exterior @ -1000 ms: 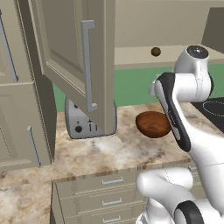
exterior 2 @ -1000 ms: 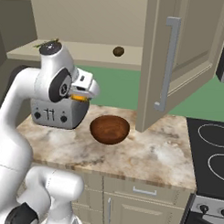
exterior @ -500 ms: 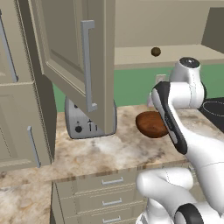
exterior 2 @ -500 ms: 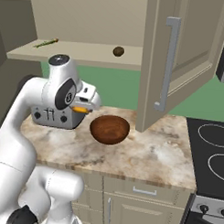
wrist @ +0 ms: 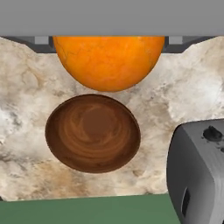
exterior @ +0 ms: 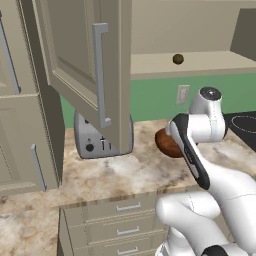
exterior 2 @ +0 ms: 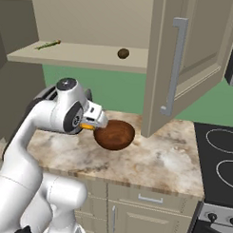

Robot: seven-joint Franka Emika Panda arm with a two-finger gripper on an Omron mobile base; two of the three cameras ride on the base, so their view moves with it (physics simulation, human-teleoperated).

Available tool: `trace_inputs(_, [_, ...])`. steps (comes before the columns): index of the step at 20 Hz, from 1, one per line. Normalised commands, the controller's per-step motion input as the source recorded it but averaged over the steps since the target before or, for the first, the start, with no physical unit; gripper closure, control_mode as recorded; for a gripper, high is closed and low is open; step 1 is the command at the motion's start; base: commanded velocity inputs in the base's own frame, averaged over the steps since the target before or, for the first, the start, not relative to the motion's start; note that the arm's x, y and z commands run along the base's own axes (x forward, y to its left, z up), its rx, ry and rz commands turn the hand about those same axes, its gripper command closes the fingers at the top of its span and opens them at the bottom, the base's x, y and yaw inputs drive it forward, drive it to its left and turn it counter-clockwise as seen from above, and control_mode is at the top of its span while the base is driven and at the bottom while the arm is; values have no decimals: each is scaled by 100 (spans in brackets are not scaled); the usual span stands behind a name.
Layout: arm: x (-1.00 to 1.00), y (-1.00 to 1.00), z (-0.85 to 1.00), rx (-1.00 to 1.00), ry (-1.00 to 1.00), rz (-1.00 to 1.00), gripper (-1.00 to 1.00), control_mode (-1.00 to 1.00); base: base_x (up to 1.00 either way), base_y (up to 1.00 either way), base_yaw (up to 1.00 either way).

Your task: Open the cabinet. Pick the orange and kiwi from the cabinet and place them into the bowl. Then close the cabinet.

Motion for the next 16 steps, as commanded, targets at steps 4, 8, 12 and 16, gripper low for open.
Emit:
trace_inputs(4, [48,-6,-26,0,-6,0,100,-100,0,0,0])
trace_inputs(8, [51,-3,-32,-2,-9,0,100,-100,0,0,0])
trace_inputs(12, [59,-7,-31,0,-7,0,100,-100,0,0,0])
trace_inputs(16, [57,-26,-29,0,0,0,100,-100,0,0,0])
